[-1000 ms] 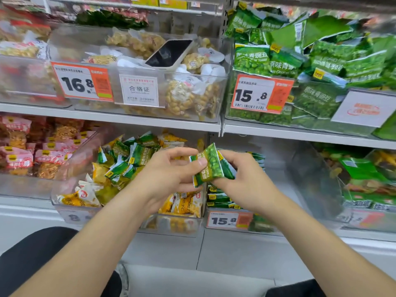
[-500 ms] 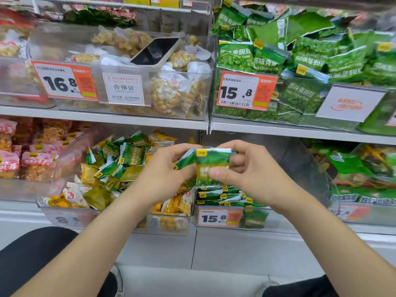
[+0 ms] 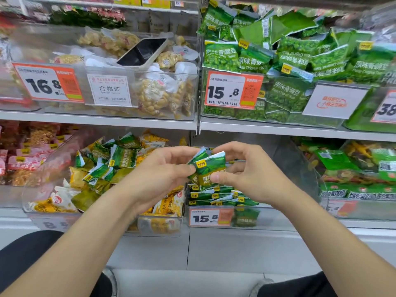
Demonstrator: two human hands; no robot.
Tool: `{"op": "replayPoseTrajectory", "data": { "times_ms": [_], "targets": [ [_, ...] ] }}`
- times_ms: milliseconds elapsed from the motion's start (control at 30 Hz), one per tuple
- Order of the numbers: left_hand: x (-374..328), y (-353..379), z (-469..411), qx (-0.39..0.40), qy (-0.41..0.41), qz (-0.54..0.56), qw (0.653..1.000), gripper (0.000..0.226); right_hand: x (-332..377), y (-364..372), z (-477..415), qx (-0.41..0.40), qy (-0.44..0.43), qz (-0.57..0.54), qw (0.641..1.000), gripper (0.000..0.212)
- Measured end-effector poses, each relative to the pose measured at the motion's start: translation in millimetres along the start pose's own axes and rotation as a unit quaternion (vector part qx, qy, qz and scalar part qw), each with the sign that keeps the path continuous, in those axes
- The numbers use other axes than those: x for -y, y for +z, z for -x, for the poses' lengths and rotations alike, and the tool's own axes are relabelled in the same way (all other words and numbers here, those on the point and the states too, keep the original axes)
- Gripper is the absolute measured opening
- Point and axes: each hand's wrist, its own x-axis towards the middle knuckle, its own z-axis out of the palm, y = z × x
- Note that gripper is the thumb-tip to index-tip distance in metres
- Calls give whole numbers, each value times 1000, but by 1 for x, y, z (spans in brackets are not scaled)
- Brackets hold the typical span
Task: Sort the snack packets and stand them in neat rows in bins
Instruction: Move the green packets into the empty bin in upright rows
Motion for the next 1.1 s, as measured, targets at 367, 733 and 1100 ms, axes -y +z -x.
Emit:
{"op": "replayPoseTrajectory", "data": {
  "times_ms": [367,733,1100],
  "targets": [
    [15,39,-11,4,92,-142,986,52,-12,-19,13,45,9,98,994,35],
    [56,80,-58,1,145,-546,825,40,-107,-68,-30,-121,229,281,924,53],
    [96,93,-102,97,-7,-628,772,74,-162,-57,-104,-66,273,345,896,61]
  ]
}}
